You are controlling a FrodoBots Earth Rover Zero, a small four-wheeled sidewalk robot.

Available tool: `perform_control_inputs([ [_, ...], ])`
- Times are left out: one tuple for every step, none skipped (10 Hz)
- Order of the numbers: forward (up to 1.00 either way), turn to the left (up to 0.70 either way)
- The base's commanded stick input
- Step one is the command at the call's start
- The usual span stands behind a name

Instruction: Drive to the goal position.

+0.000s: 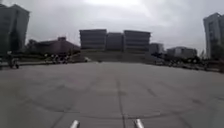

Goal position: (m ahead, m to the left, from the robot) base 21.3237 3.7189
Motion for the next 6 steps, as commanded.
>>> perform_control_inputs([
  [1.0, 0.06],
  [1.0, 0.06],
  [1.0, 0.06],
  [1.0, 0.06],
  [1.0, 0.06],
  [1.0, 0.06],
])
